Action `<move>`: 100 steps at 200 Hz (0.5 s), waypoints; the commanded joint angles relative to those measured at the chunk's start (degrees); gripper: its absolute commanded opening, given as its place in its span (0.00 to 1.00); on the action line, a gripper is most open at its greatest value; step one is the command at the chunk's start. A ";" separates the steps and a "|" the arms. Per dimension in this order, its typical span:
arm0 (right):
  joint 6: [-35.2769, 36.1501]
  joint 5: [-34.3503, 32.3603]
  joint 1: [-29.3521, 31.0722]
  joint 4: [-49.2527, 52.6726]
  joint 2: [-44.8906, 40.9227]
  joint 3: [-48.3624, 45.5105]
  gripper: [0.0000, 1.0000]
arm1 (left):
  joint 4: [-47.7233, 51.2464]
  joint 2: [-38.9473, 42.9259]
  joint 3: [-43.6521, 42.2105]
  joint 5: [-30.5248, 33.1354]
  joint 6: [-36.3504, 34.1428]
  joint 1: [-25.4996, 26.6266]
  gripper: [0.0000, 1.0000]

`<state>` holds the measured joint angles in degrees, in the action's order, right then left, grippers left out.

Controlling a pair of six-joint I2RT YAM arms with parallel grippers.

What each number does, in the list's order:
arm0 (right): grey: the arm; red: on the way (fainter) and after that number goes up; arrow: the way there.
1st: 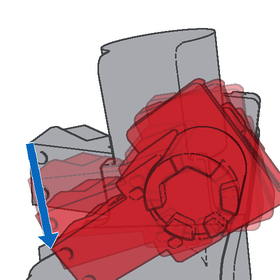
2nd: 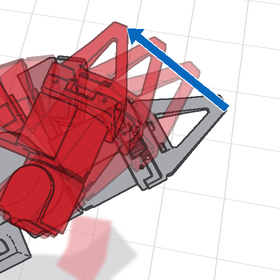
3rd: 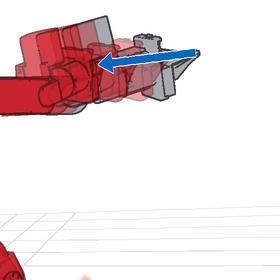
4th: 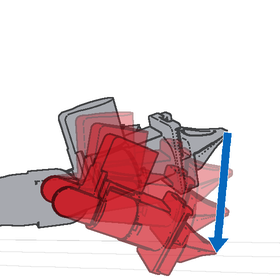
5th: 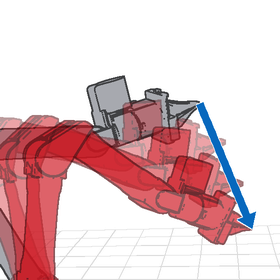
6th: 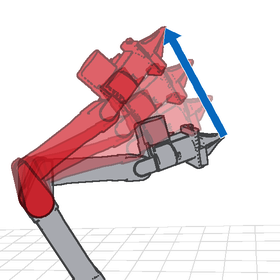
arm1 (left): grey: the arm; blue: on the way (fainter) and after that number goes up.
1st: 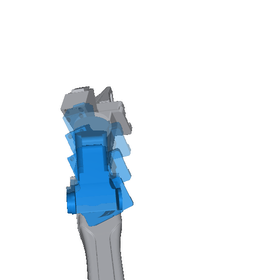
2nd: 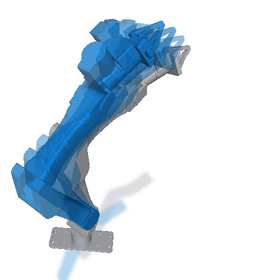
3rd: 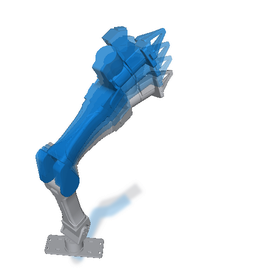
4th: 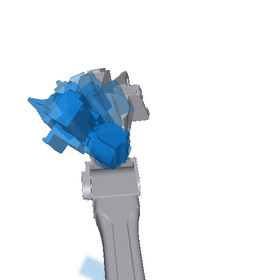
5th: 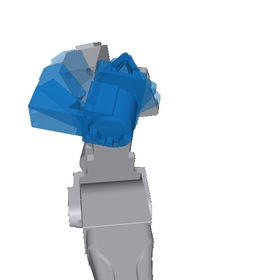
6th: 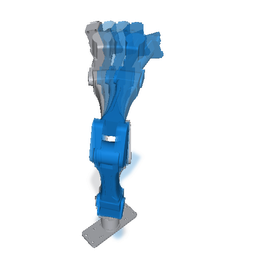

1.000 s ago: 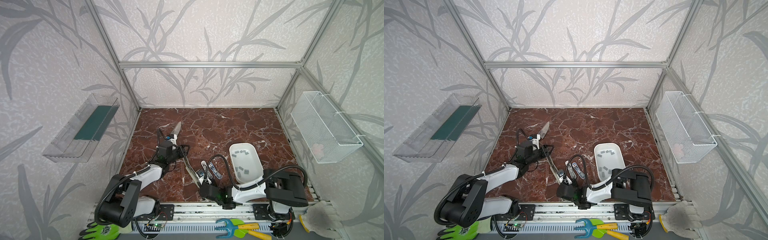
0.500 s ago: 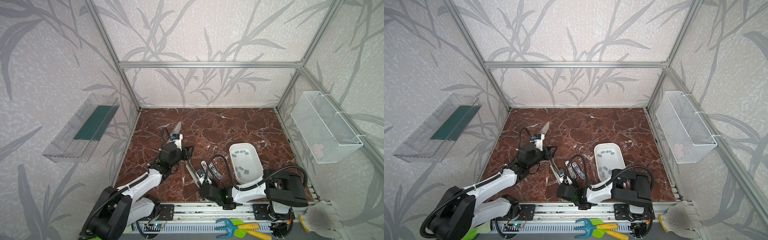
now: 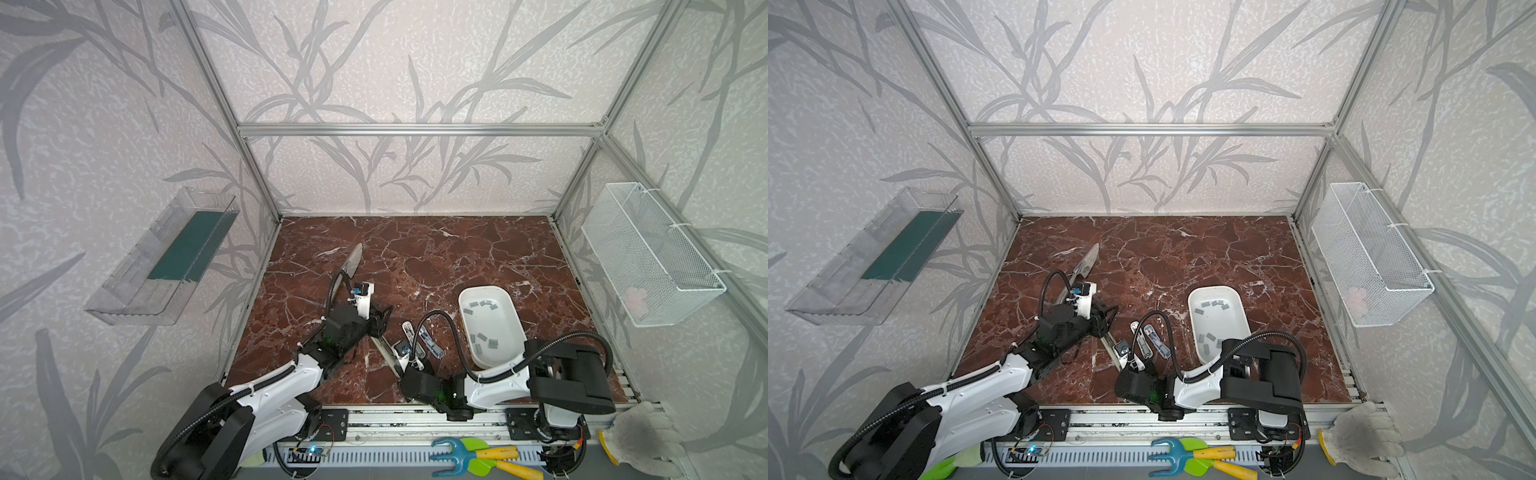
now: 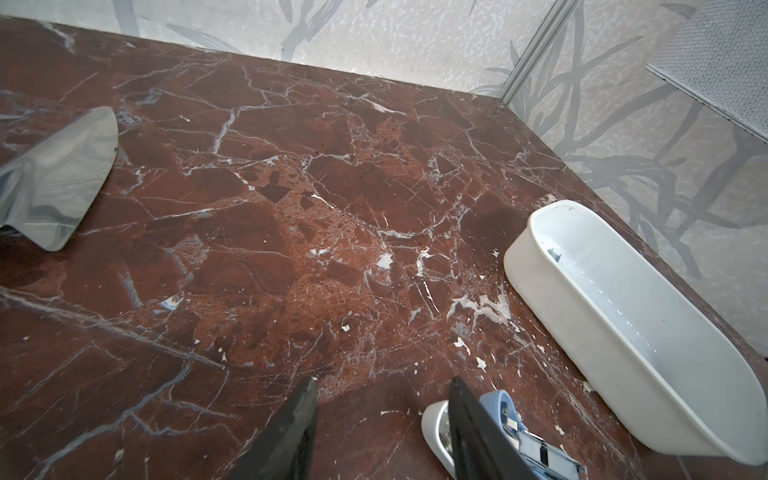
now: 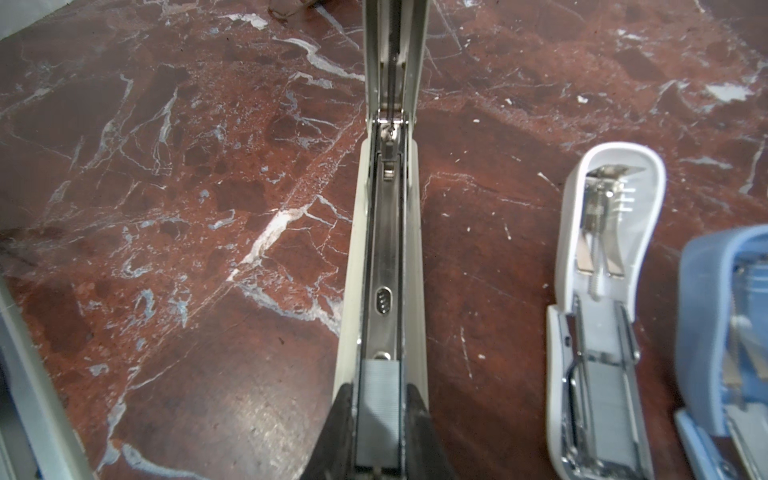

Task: Load the staples into the stapler

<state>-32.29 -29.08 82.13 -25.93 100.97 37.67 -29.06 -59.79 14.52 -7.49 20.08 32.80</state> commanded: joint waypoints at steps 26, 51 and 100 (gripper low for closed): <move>1.00 0.79 0.41 -3.50 1.42 0.51 0.00 | -2.24 4.47 -4.05 -4.05 -4.23 3.59 0.53; 0.91 0.84 0.40 -3.88 1.64 0.56 0.00 | -3.23 5.64 -5.88 -3.74 -6.52 4.84 0.54; 0.57 0.95 0.41 -5.51 1.68 -0.25 0.00 | -6.66 3.81 -7.78 -2.60 -9.11 7.20 0.58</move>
<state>-31.42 -29.10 82.19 -27.46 101.62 37.67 -34.44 -54.59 7.90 -7.70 11.11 38.37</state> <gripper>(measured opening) 0.182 0.582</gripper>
